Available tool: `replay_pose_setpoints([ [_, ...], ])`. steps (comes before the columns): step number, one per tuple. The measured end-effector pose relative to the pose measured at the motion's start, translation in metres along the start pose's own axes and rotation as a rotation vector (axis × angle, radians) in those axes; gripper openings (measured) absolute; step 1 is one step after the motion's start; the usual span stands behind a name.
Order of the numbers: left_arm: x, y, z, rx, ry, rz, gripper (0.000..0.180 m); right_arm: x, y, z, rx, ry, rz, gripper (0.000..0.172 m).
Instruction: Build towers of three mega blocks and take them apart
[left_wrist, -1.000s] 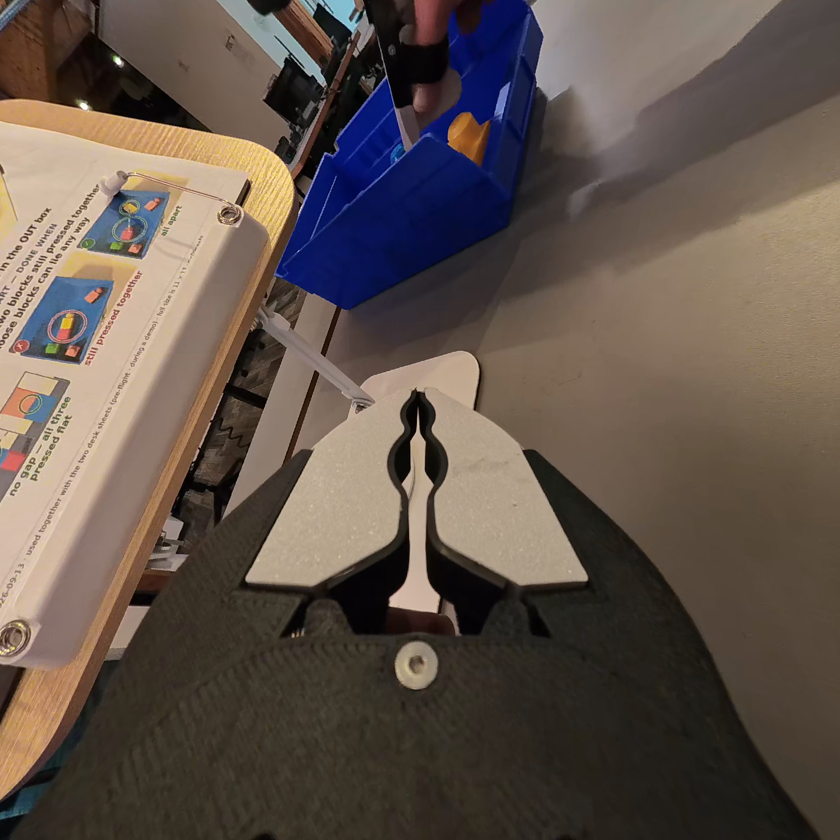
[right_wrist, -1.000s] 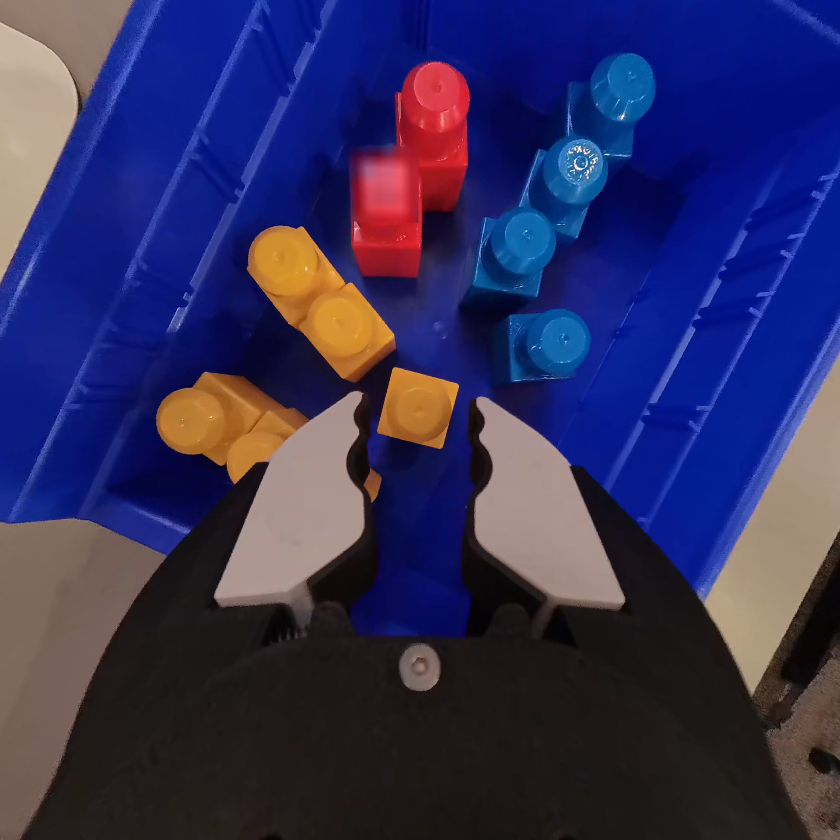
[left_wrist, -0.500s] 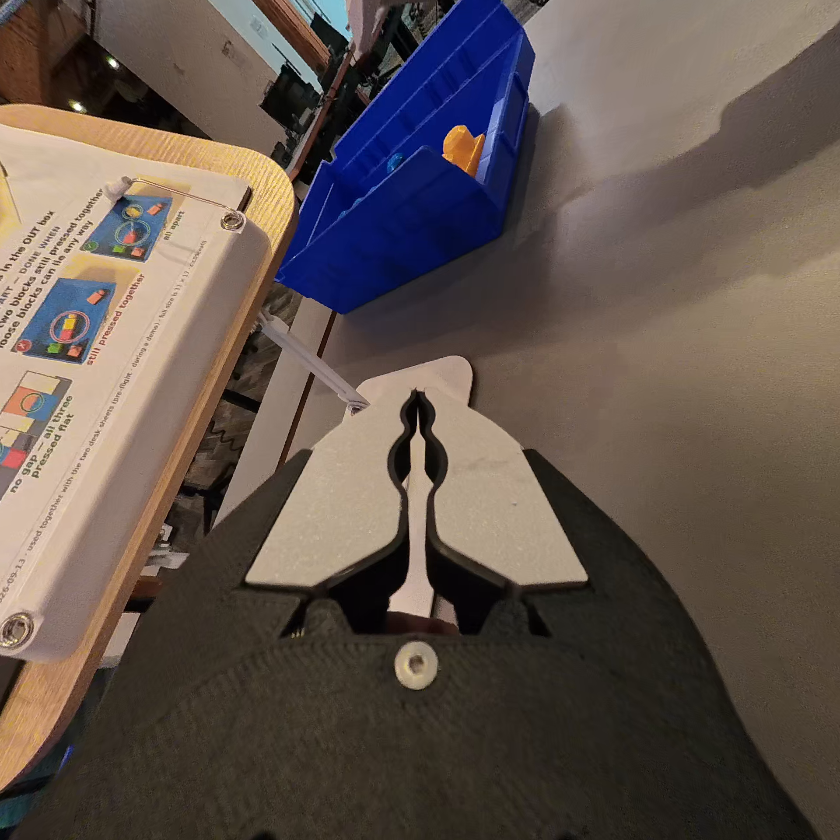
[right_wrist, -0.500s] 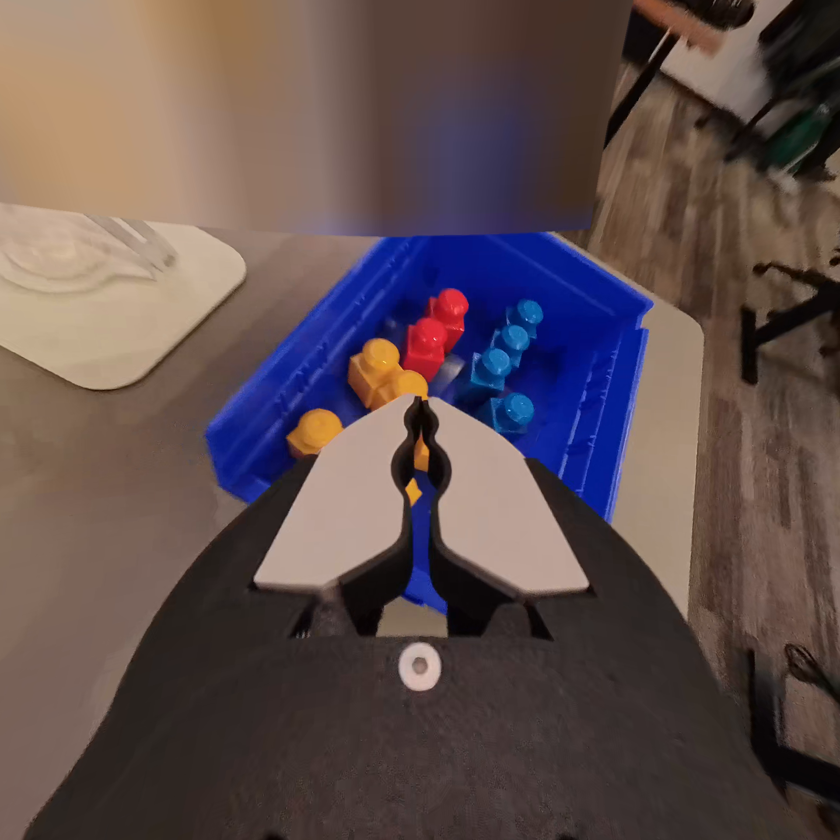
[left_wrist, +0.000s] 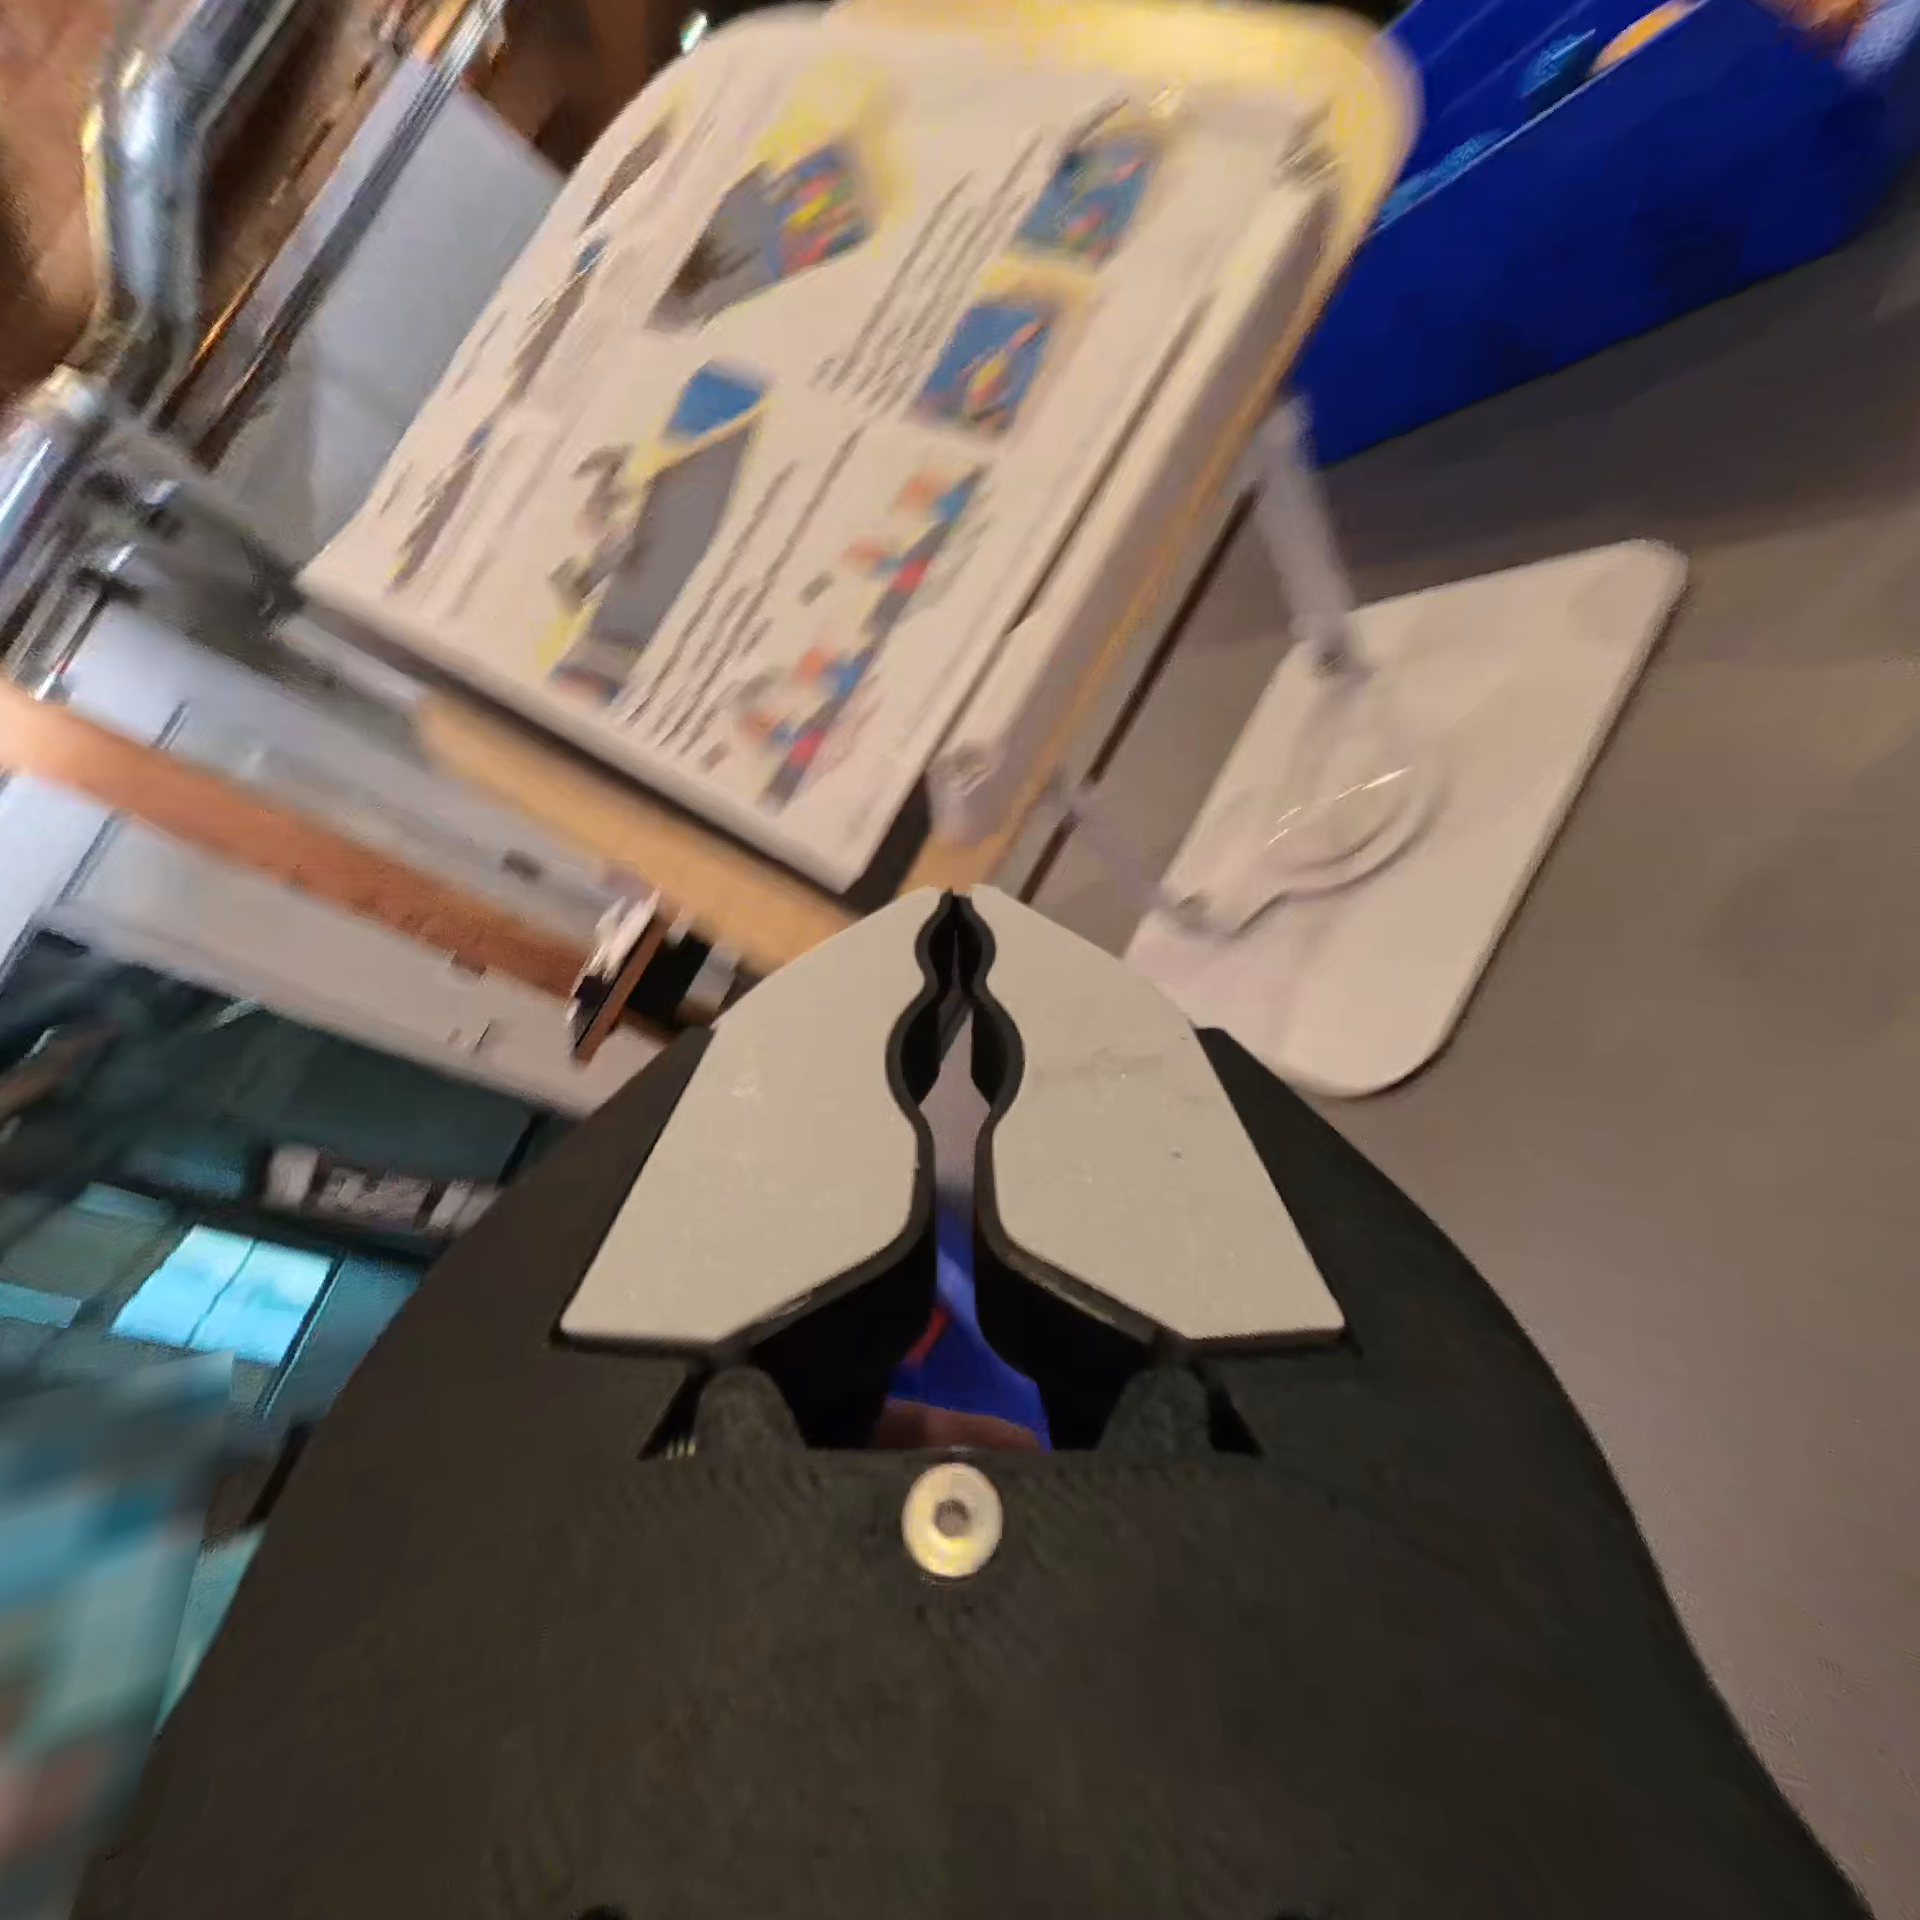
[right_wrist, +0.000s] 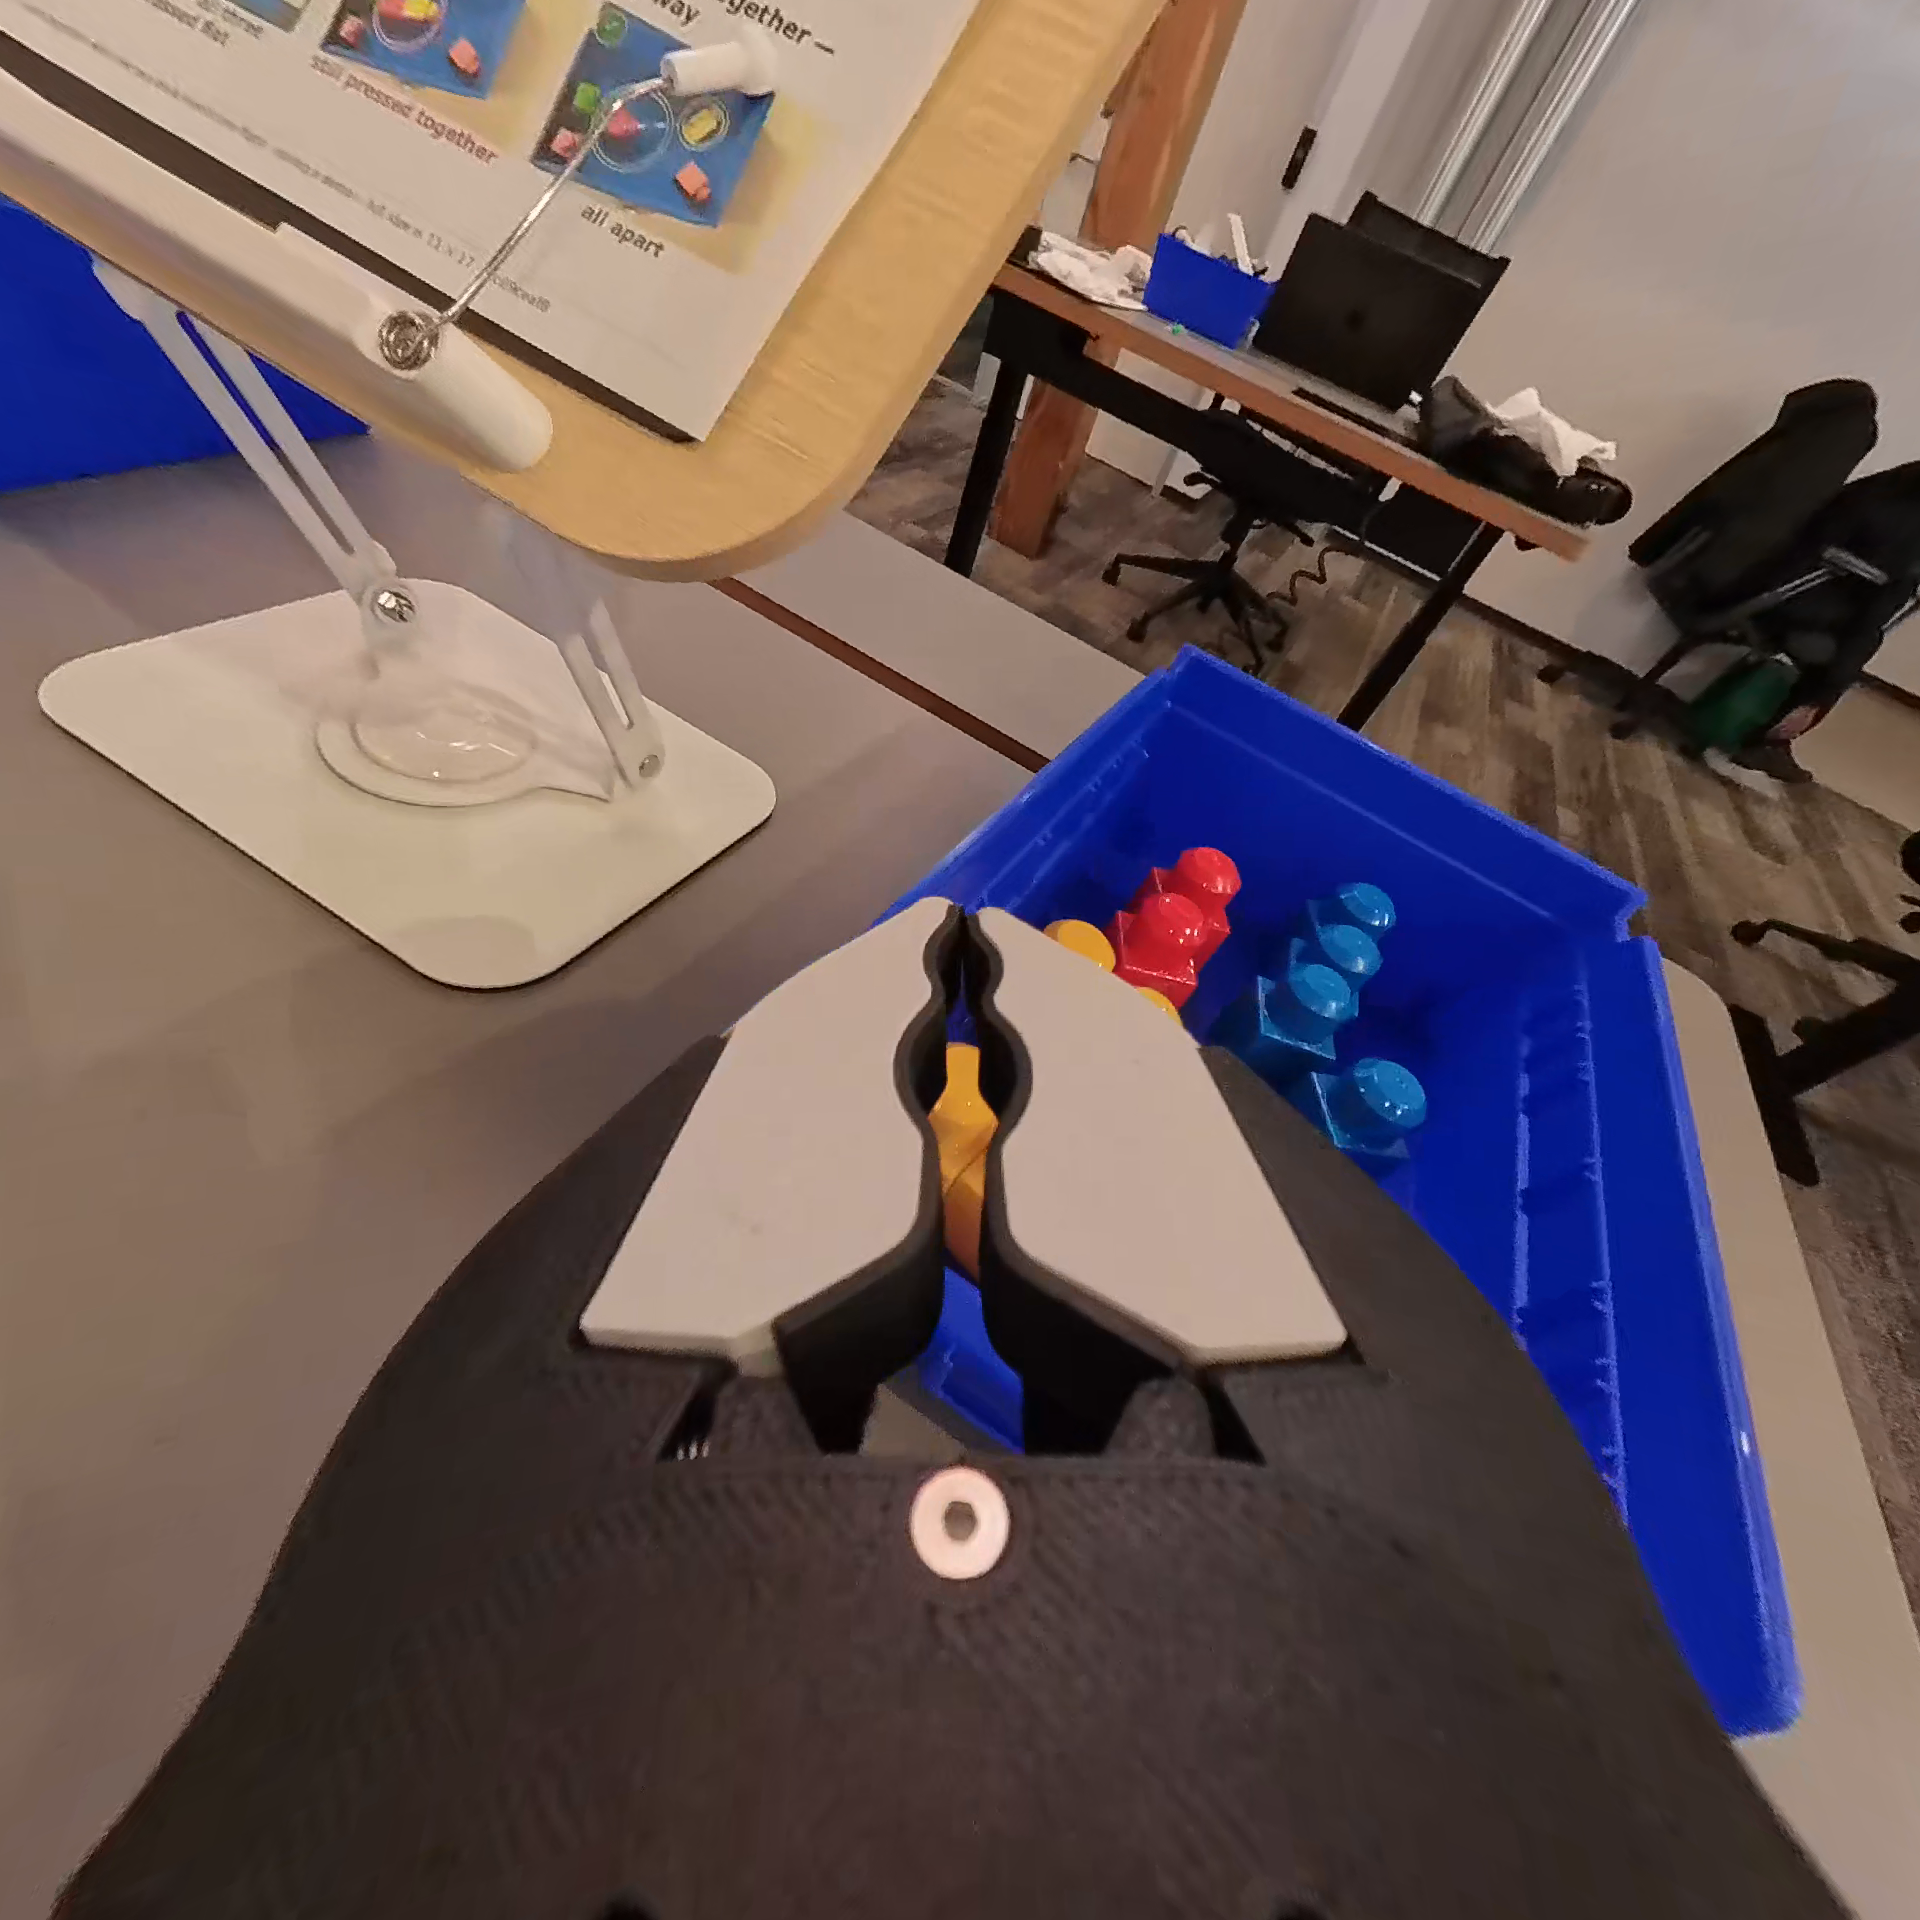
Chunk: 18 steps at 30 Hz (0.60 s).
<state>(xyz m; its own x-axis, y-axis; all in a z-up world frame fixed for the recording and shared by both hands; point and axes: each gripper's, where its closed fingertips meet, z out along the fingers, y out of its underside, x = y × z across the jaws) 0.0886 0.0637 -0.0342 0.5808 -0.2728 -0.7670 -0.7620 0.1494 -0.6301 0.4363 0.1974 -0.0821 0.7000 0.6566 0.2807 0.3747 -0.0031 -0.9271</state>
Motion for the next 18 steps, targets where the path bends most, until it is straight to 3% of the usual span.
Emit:
replay_pose_setpoints([
  [1,-0.026,0.02,-0.01,-0.058,-0.054,-0.033,0.0,0.001,0.001,0.0,-0.001,0.003,0.001,0.0],
  [3,-0.081,0.068,-0.03,-0.202,-0.186,-0.133,0.022,0.001,0.003,0.001,0.002,-0.002,0.003,0.0],
  [5,-0.116,0.12,-0.042,-0.341,-0.229,-0.302,0.041,0.0,0.005,0.002,-0.005,-0.004,-0.006,0.0],
  [7,-0.137,0.167,-0.043,-0.473,-0.254,-0.465,0.065,-0.003,0.005,0.003,-0.007,-0.015,-0.01,0.0],
  [10,-0.147,0.226,-0.034,-0.648,-0.261,-0.559,0.074,-0.005,0.004,0.003,-0.002,-0.019,-0.019,0.0],
  [11,-0.14,0.245,-0.029,-0.729,-0.215,-0.618,0.084,-0.005,0.004,0.002,-0.004,-0.017,-0.024,0.0],
  [14,-0.131,0.278,-0.018,-0.849,-0.16,-0.675,0.09,-0.006,0.005,0.002,-0.003,-0.024,-0.026,0.0],
  [18,-0.122,0.285,-0.003,-0.884,-0.104,-0.69,0.072,-0.006,0.006,0.003,-0.001,-0.031,-0.021,0.0],
])
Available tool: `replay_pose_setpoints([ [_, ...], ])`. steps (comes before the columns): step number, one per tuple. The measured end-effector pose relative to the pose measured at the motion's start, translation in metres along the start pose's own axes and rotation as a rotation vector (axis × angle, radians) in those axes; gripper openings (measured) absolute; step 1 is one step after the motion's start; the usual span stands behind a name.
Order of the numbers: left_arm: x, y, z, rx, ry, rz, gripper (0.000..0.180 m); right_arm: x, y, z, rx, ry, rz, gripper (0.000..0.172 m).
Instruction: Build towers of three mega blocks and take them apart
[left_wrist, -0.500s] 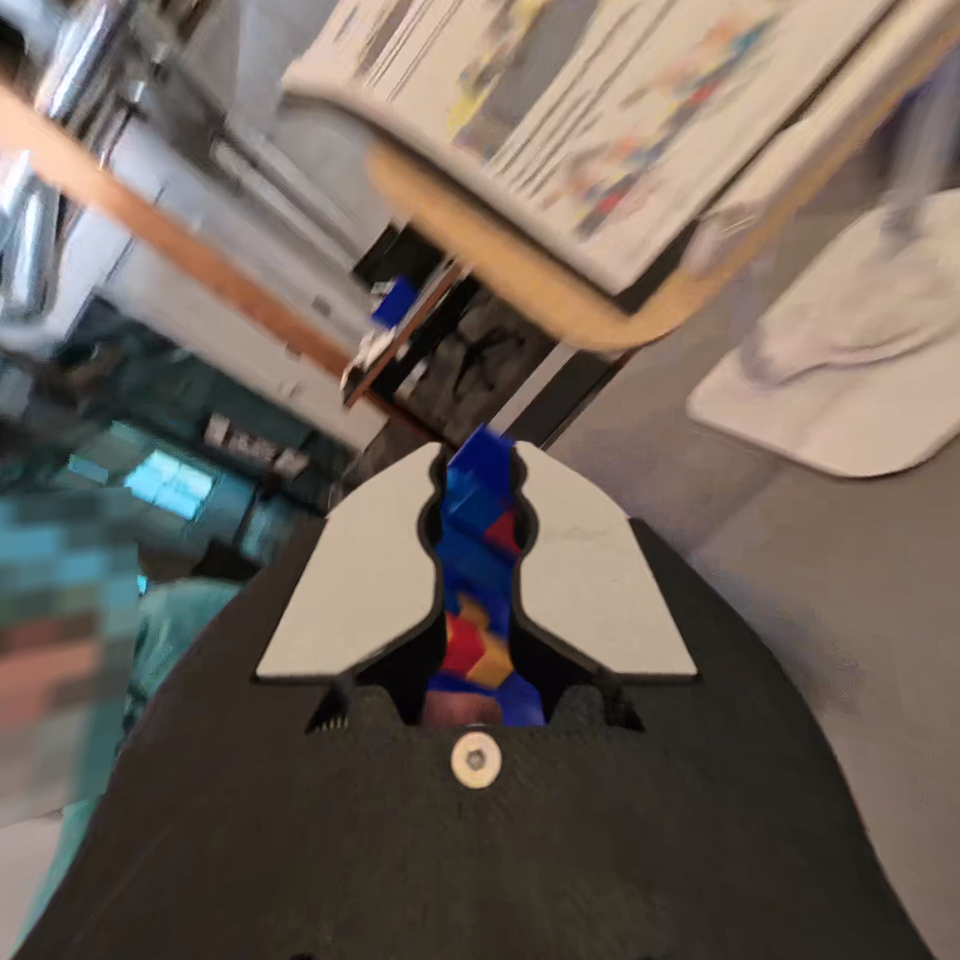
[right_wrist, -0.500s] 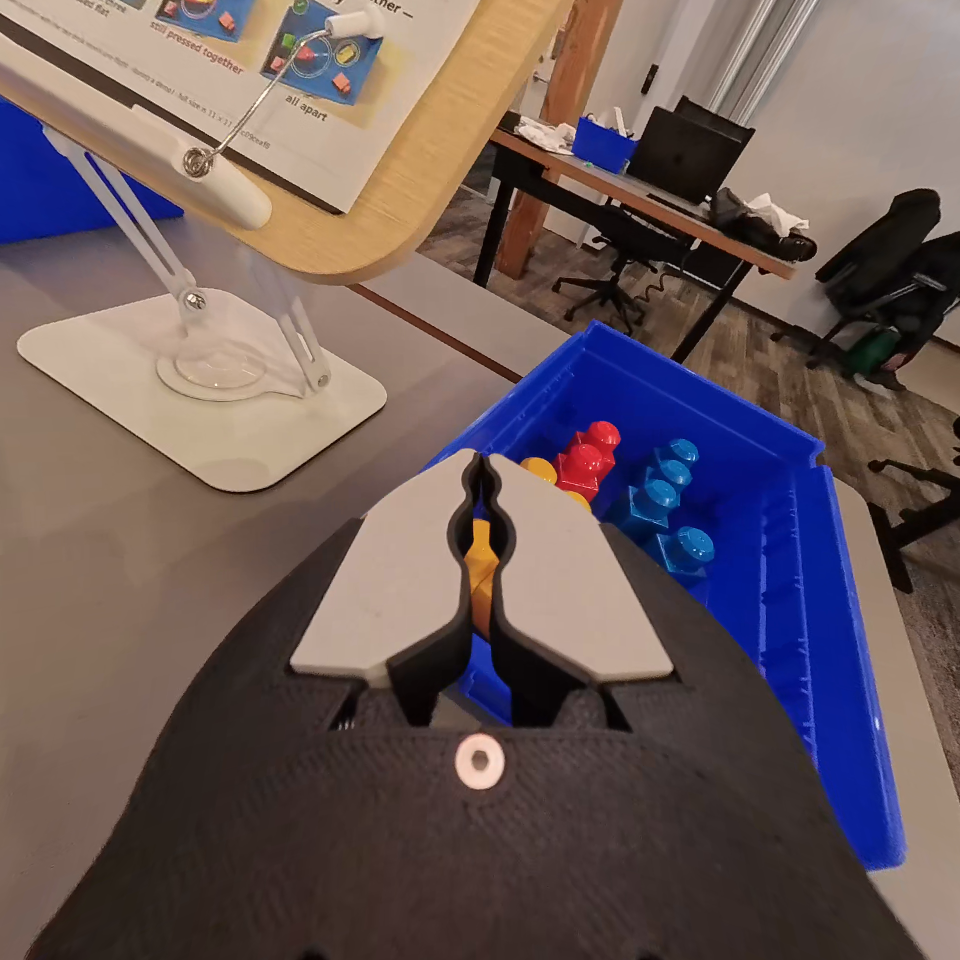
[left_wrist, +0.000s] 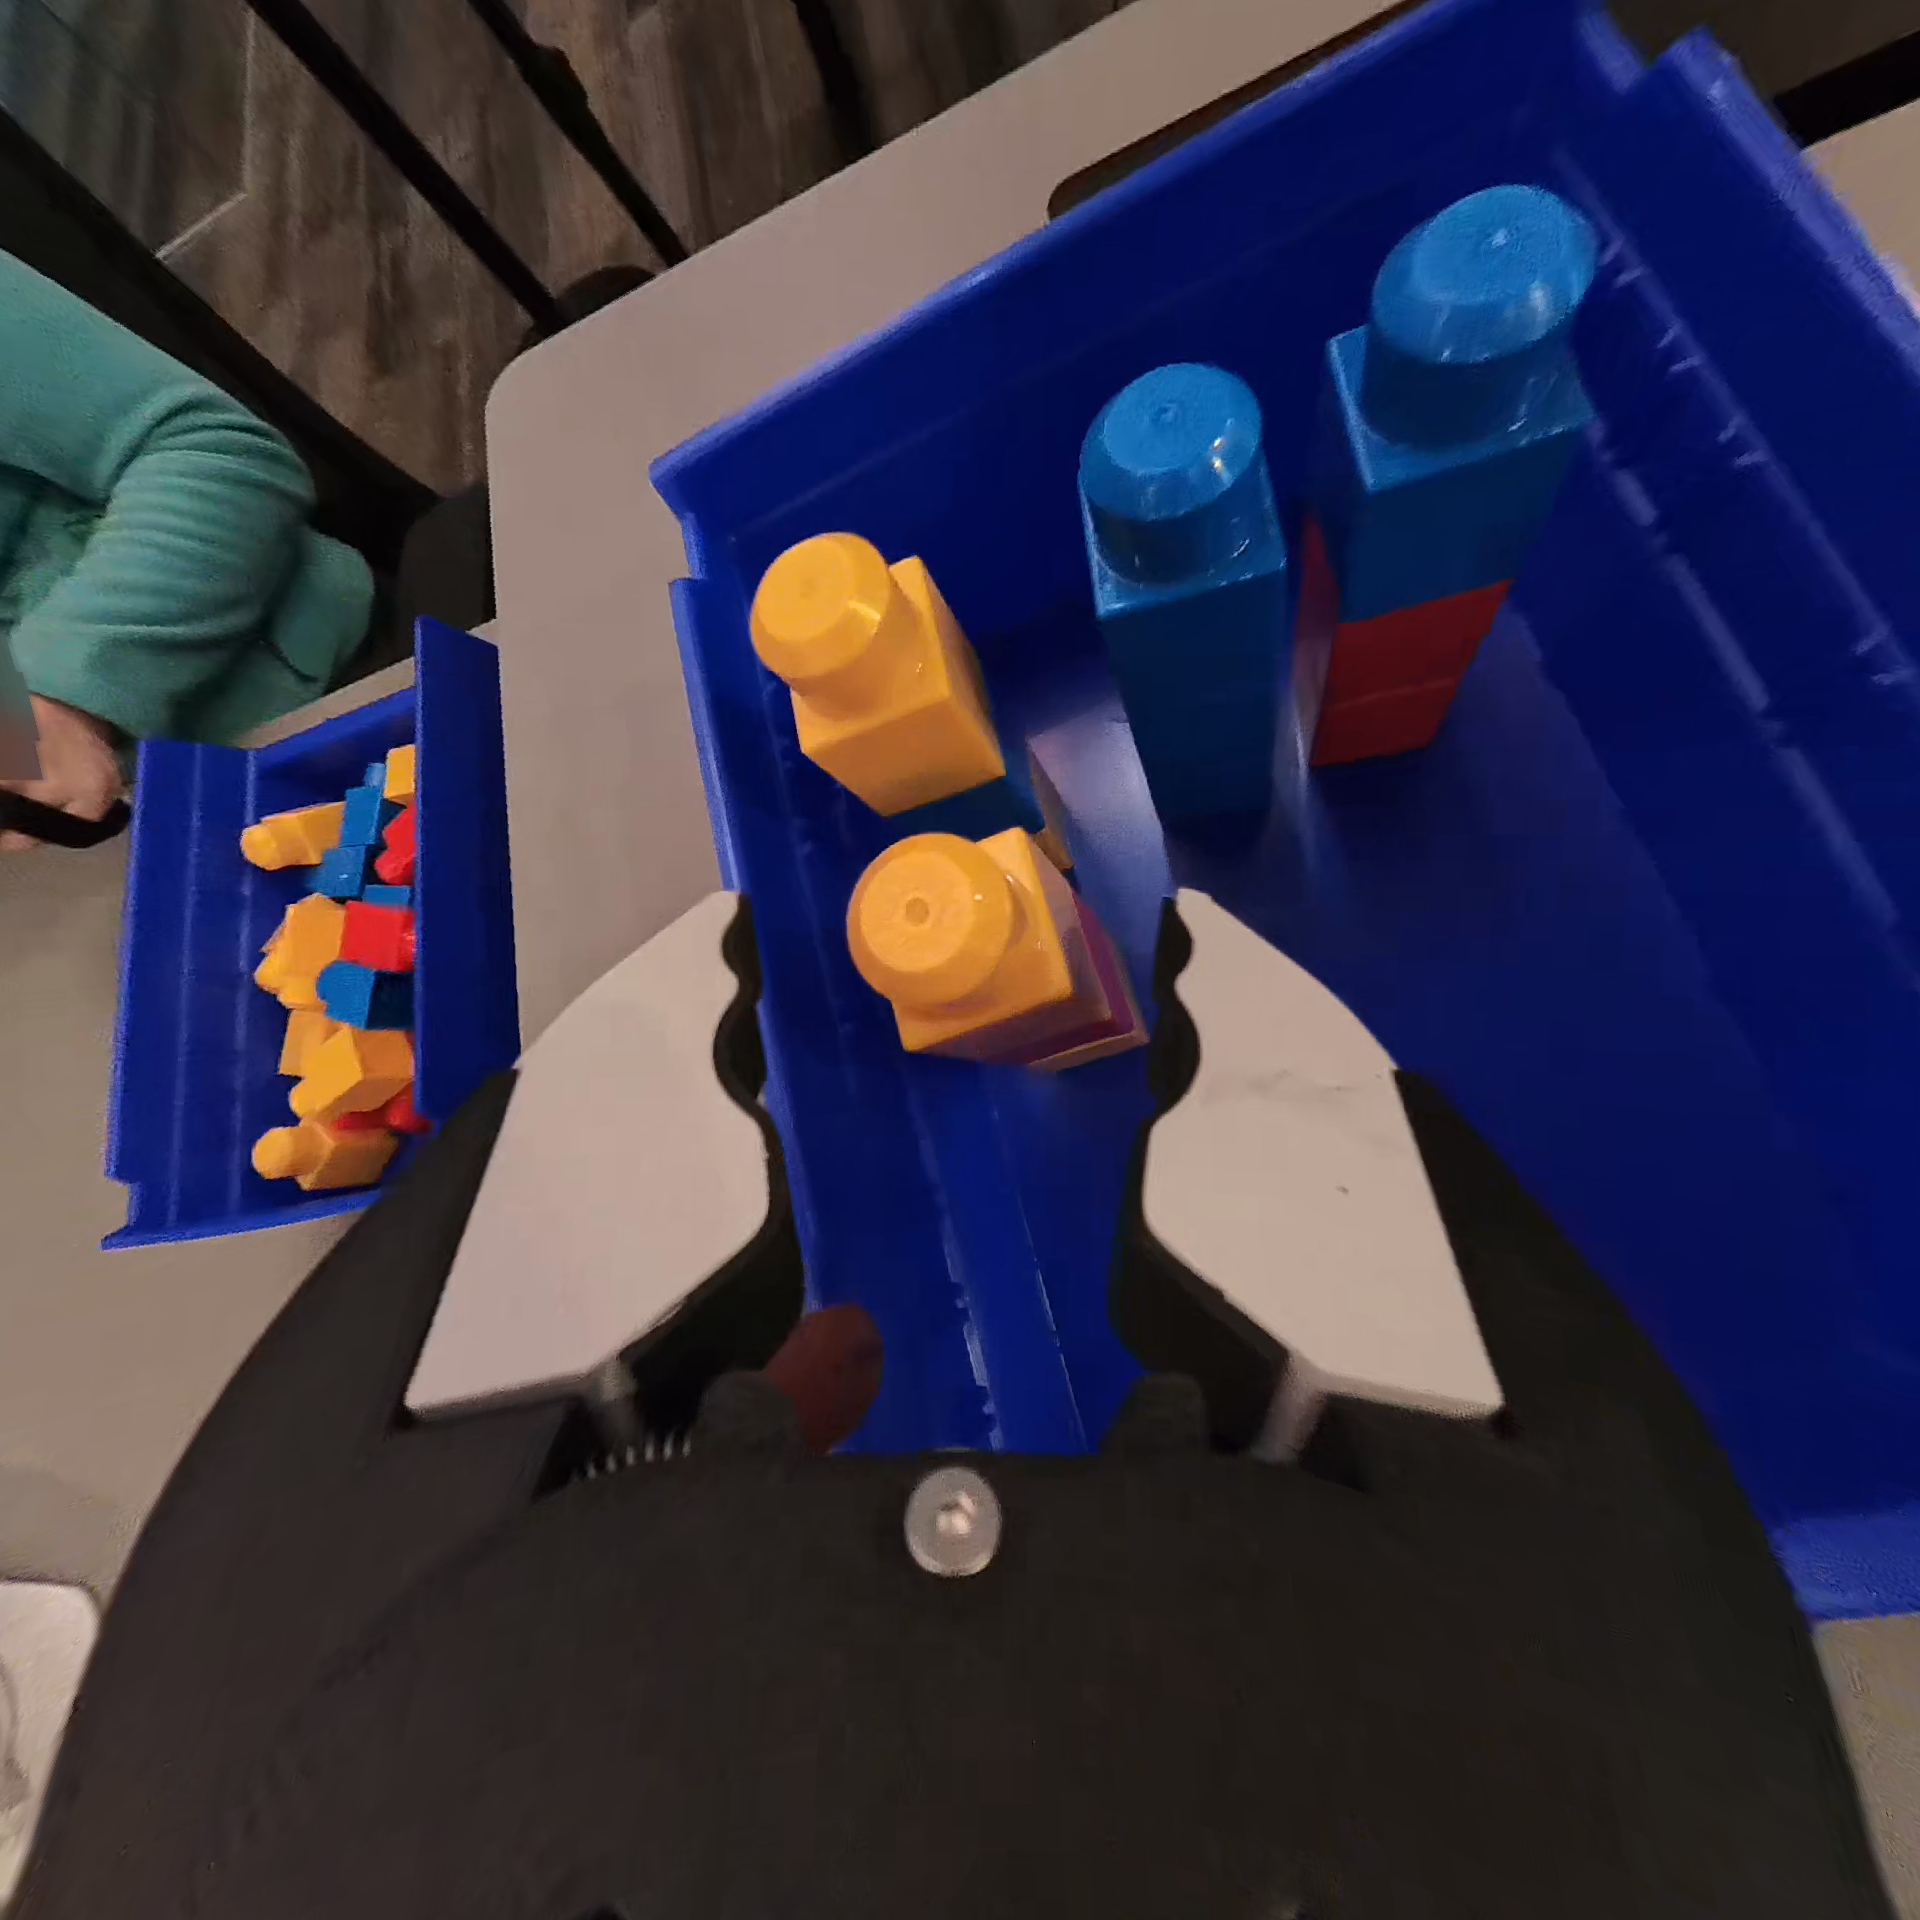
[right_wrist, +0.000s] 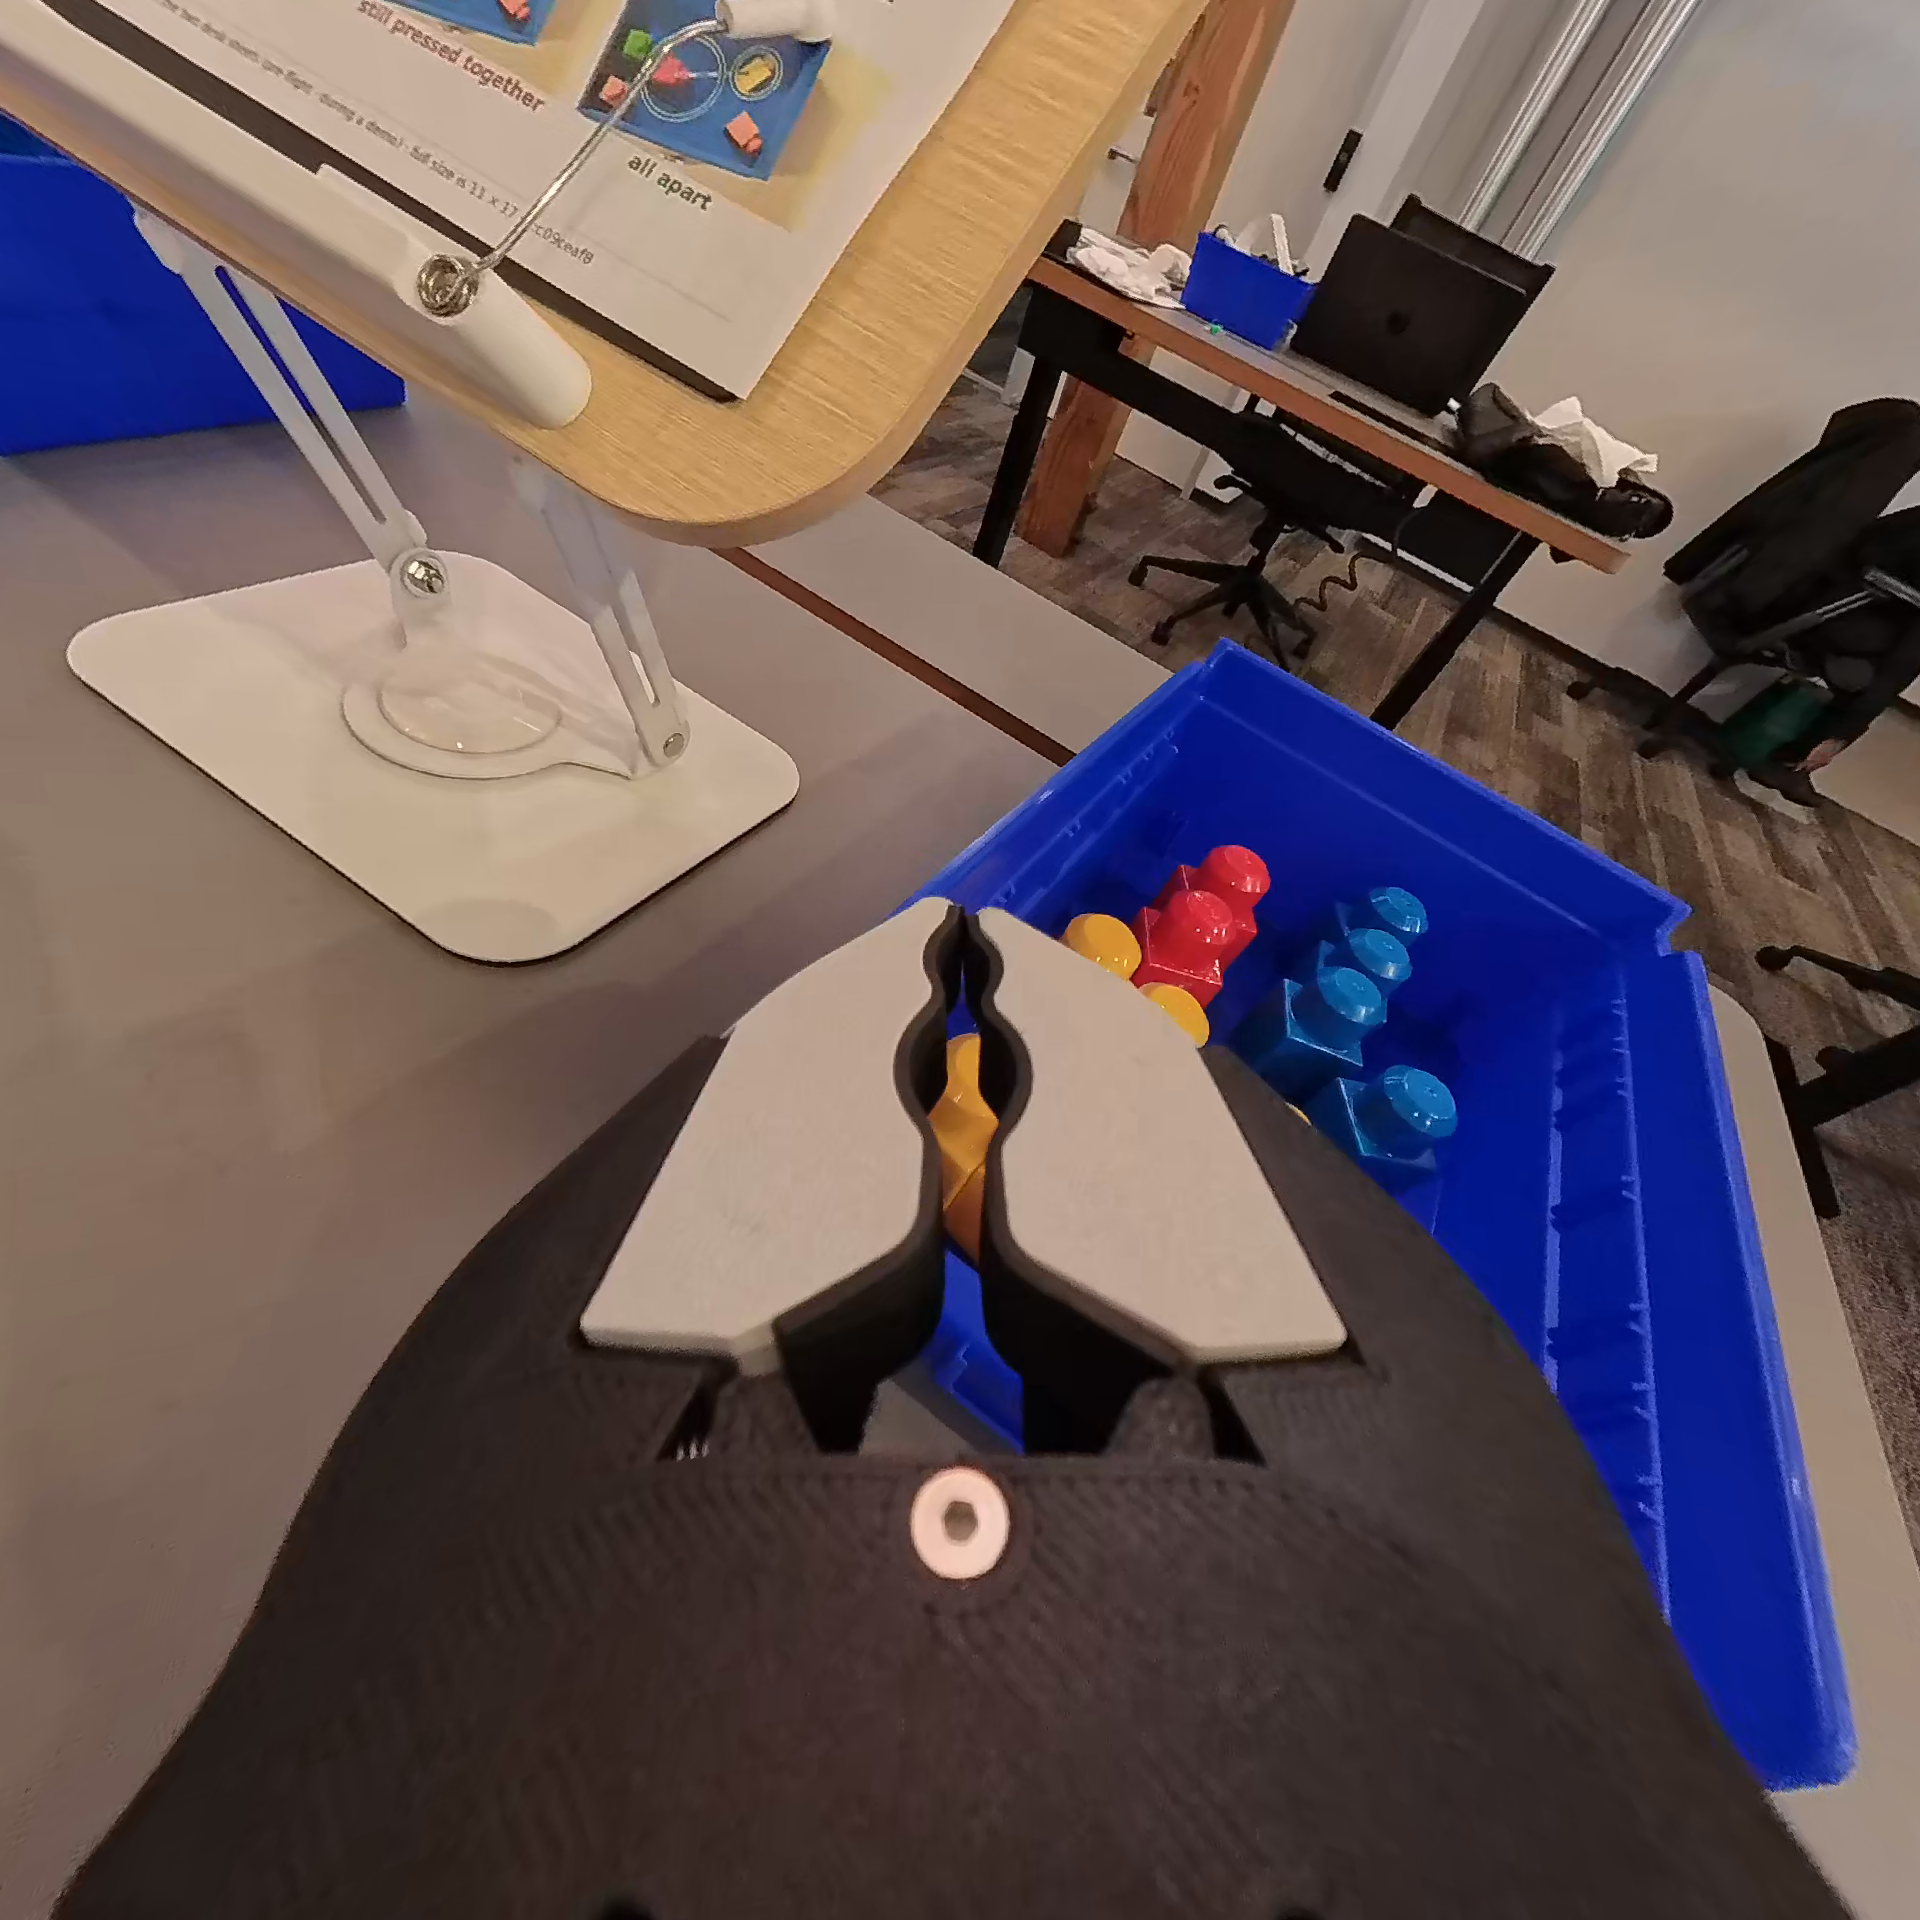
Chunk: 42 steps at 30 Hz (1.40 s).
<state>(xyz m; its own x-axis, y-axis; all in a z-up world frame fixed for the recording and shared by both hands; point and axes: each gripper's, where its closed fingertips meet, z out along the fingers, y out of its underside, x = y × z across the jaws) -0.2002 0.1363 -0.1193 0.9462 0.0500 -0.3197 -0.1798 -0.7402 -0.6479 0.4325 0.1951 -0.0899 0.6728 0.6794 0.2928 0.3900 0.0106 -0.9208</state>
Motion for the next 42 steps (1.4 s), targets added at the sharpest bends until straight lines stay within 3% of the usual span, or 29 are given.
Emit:
replay_pose_setpoints([
  [4,0.008,0.011,0.013,-0.07,0.022,0.036,0.045,0.002,0.0,-0.001,0.006,-0.003,0.007,0.0],
  [8,0.008,0.003,0.01,-0.028,-0.008,0.086,0.041,0.003,-0.001,-0.004,0.016,-0.014,0.015,0.0],
  [11,0.006,-0.008,-0.014,0.058,-0.007,0.085,0.04,-0.003,-0.002,-0.005,0.028,-0.058,0.011,0.0],
  [15,0.02,-0.025,-0.077,0.206,0.069,0.126,0.04,-0.009,-0.004,-0.004,0.032,-0.081,-0.016,0.0],
  [19,0.092,-0.046,-0.153,0.385,0.322,0.301,0.039,-0.01,-0.004,-0.003,0.03,-0.078,-0.025,0.0],
  [23,0.188,-0.046,-0.192,0.455,0.622,0.459,0.039,-0.01,-0.006,-0.005,0.049,-0.088,-0.01,0.0],
  [26,0.261,-0.037,-0.202,0.488,0.812,0.562,0.039,-0.011,-0.004,-0.005,0.055,-0.096,-0.016,0.0],
  [30,0.332,-0.019,-0.191,0.432,0.934,0.716,0.039,-0.013,0.0,-0.001,0.048,-0.105,-0.028,0.0],
  [34,0.373,-0.01,-0.183,0.4,1.015,0.81,0.038,-0.017,0.003,0.002,0.039,-0.127,-0.03,0.0],
  [42,0.396,0.0,-0.176,0.384,1.097,0.866,0.039,-0.018,0.001,0.001,0.046,-0.139,-0.029,0.0],
])
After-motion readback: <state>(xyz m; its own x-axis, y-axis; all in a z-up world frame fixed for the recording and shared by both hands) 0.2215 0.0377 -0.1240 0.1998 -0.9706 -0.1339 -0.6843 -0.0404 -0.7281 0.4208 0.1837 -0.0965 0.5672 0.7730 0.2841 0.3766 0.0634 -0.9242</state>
